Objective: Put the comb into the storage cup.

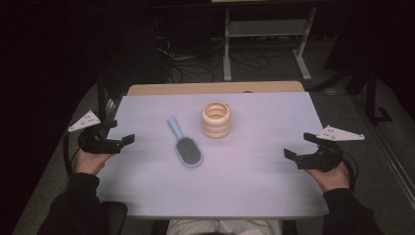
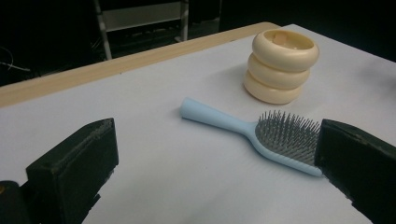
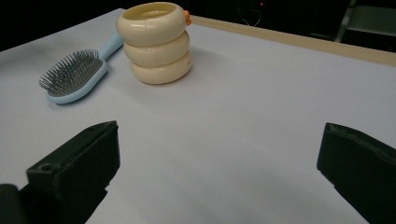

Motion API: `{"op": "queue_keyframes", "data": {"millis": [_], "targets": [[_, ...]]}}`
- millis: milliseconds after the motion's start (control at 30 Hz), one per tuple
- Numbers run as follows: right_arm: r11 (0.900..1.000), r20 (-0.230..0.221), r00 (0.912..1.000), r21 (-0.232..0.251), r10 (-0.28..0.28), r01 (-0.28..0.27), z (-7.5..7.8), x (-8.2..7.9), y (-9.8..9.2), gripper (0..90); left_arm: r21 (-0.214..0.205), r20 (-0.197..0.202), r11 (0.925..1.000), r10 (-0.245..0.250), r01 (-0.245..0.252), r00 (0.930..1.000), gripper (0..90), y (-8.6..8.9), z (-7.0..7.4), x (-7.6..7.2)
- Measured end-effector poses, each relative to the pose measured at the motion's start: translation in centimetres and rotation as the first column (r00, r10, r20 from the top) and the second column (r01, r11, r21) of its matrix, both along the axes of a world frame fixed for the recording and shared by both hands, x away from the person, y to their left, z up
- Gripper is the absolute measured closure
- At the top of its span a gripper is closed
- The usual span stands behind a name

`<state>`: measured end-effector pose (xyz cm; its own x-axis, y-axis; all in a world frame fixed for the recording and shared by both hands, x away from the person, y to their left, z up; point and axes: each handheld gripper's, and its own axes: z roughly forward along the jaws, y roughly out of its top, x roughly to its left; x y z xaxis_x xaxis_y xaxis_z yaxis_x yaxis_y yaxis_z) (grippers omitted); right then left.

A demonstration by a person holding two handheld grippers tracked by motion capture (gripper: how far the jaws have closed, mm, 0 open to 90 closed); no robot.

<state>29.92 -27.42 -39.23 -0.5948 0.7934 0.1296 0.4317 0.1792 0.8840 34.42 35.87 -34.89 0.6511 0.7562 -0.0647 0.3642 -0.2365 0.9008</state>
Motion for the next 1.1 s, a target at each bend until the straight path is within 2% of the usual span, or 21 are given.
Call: {"op": "queue_keyframes", "data": {"millis": [200,500,767,833,1100], "targets": [[1.0000,0.000,1.0000,-0.001,0.003,-0.003,0.0,0.0,0.0,0.0,0.035,0.004,0.9989,-0.030,0.030,0.9995,0.0,-0.8,1.8,1.0],[0.9999,-0.001,1.0000,-0.007,0.009,-0.009,-0.1,0.0,0.1,0.0,0.073,-0.011,0.9955,-0.061,0.061,0.9981,0.0,-1.8,3.1,2.4],[0.9999,-0.006,0.9999,-0.009,0.014,-0.014,-0.1,0.0,0.2,0.0,0.119,-0.016,0.9847,-0.126,0.127,0.9919,0.0,-3.8,4.8,4.2],[0.9999,-0.006,0.9999,-0.006,0.015,-0.015,-0.1,0.0,0.2,0.0,0.109,-0.019,0.9837,-0.142,0.143,0.9897,0.0,-4.3,4.7,4.7],[0.9994,-0.012,0.9995,-0.018,0.029,-0.029,-0.2,-0.1,0.7,0.0,0.140,-0.053,0.9749,-0.167,0.173,0.9846,0.0,-6.5,3.8,7.4]]}}
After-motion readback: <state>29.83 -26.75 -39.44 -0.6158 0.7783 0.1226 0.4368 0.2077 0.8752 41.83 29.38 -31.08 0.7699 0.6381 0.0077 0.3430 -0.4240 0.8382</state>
